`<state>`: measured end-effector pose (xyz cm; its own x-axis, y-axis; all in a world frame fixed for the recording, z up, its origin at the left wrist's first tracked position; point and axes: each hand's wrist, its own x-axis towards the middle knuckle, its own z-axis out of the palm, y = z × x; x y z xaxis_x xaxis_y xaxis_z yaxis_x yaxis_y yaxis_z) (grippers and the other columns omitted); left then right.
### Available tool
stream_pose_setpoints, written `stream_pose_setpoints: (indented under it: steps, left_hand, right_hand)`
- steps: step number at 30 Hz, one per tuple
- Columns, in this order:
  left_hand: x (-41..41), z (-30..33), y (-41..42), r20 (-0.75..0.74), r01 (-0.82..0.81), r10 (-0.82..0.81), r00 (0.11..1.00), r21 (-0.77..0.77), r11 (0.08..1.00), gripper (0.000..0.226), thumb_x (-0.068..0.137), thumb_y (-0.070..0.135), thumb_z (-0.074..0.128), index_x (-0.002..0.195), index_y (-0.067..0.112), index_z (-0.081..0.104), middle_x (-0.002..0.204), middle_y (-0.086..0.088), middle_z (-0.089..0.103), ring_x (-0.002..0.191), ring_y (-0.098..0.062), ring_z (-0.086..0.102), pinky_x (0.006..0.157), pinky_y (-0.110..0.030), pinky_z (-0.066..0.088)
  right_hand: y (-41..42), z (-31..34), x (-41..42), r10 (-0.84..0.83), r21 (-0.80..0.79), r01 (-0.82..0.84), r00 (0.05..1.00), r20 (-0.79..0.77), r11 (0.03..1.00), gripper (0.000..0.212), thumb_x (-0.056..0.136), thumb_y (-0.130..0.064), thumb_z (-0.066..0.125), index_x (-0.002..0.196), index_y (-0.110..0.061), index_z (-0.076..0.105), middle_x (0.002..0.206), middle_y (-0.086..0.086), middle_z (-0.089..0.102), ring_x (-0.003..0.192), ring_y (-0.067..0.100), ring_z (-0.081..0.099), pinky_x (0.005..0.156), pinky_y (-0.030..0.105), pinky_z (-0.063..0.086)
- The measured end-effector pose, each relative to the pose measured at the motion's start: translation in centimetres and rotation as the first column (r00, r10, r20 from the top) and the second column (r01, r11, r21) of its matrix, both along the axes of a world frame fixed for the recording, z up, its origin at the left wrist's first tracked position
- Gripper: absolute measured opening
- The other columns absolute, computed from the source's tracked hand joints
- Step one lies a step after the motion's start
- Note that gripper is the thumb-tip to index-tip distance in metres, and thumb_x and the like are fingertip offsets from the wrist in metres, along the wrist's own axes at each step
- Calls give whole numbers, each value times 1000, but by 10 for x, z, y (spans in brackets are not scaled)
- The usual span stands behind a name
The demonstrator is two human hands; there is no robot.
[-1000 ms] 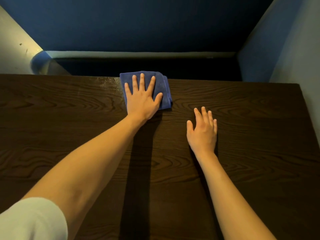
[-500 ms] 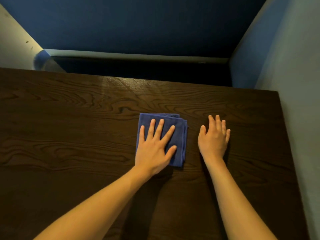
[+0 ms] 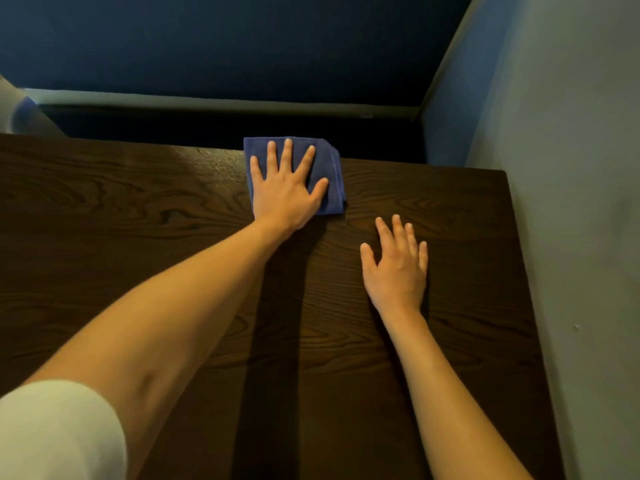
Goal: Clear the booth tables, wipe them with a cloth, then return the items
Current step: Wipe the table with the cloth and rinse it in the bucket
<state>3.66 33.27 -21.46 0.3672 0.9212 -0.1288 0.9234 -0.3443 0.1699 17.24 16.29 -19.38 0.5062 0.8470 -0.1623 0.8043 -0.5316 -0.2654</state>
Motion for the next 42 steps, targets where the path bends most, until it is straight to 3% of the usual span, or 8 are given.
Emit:
stream_pose_setpoints:
  steps: [3,8,16,24,30,42]
  left_hand:
    - [1,1,-4,-6,2,-2,1000,-16,1000,69,101,66,19,161,37,3,170,-7,-2,155,-33,-10,121,-58,-8]
    - [3,4,-59,-2,68,-68,998,-38,997,72,97,69,12,161,37,0,170,-8,-4,155,-33,-12,122,-59,-9]
    - [8,8,-188,4,258,-259,966,-105,960,71,98,71,15,160,40,-3,168,-3,-10,154,-30,-17,121,-57,-12]
    - [58,10,-127,-21,269,-272,962,-99,958,71,98,71,15,158,41,-9,169,-3,-13,153,-29,-20,122,-56,-13]
    - [129,3,-69,-23,184,-185,983,-33,982,70,99,69,18,160,39,0,170,-7,-4,155,-34,-11,121,-58,-10]
    - [223,4,-66,-17,426,-427,904,-33,904,68,100,67,17,160,39,2,170,-5,-3,155,-32,-8,121,-60,-10]
  right_hand:
    - [-6,-1,7,15,34,-13,998,-58,999,53,105,-37,43,155,-26,31,166,2,20,154,19,12,124,40,6]
    - [-12,5,16,-109,87,128,975,-191,988,53,105,-28,45,155,-18,31,166,4,19,154,19,12,123,35,12]
    - [-22,7,62,-232,68,242,965,-124,968,48,106,-35,38,151,-20,40,163,4,27,153,20,15,124,42,7]
    - [-40,2,85,-188,86,200,973,-133,976,47,106,-34,40,152,-20,40,164,4,26,153,20,17,124,38,11]
    - [-54,2,100,-218,83,233,963,-156,969,48,106,-32,41,152,-20,39,164,4,25,152,20,18,122,38,19]
    - [-89,-4,132,-301,171,336,932,-201,926,50,105,-31,43,153,-17,37,163,3,27,152,17,19,123,36,18]
